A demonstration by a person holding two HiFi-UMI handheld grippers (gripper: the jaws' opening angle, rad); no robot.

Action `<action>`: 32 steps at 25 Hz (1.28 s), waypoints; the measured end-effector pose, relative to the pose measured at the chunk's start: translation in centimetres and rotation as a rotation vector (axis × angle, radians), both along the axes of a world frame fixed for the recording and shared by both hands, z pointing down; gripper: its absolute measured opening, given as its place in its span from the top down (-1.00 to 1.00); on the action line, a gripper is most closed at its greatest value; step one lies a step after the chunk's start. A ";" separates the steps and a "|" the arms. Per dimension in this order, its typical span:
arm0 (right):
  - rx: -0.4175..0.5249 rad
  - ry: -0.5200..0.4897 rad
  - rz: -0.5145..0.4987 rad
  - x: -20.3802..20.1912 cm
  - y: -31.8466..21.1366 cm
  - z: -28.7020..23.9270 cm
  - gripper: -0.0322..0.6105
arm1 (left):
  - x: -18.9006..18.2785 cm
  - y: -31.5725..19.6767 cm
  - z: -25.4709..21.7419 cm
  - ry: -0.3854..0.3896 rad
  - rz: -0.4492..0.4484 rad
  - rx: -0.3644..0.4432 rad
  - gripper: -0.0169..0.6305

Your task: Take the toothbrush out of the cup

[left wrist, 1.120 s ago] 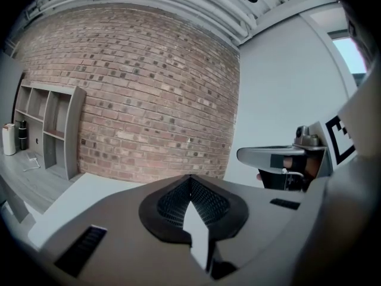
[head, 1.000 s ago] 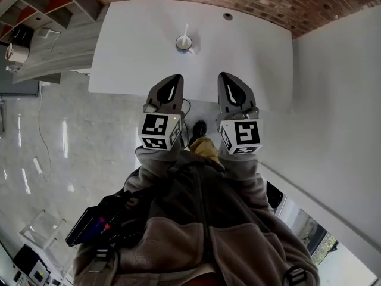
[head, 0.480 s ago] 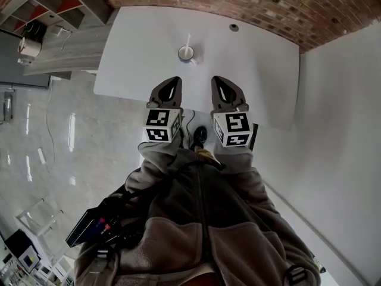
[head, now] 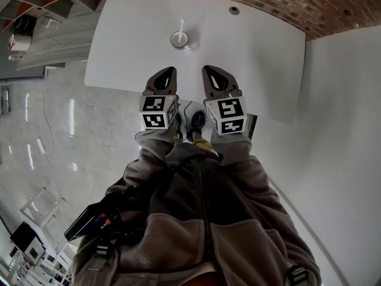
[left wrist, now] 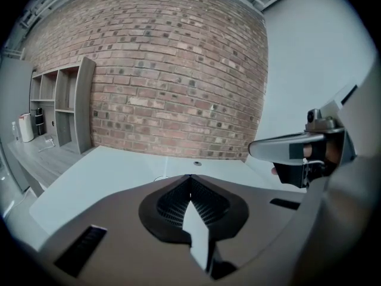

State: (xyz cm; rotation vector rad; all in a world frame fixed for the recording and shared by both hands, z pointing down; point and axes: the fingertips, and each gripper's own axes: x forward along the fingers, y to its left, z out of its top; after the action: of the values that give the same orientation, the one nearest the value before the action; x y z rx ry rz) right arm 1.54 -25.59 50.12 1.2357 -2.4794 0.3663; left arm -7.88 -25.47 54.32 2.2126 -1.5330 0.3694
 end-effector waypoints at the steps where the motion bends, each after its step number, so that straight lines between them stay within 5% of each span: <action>1: -0.010 0.001 -0.002 0.1 -0.3 0.5 0.89 | 0.0 -0.4 0.5 0.000 -0.004 -0.011 0.94; 32: -0.174 0.053 -0.003 0.8 -7.1 9.4 0.89 | 0.5 -13.5 12.6 -0.077 0.058 -0.177 0.94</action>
State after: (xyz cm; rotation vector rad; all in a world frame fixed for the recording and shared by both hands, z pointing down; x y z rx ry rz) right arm 2.32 -32.69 59.53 1.1556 -2.3488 0.5298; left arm -7.40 -38.99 66.95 2.1294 -1.4177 0.5909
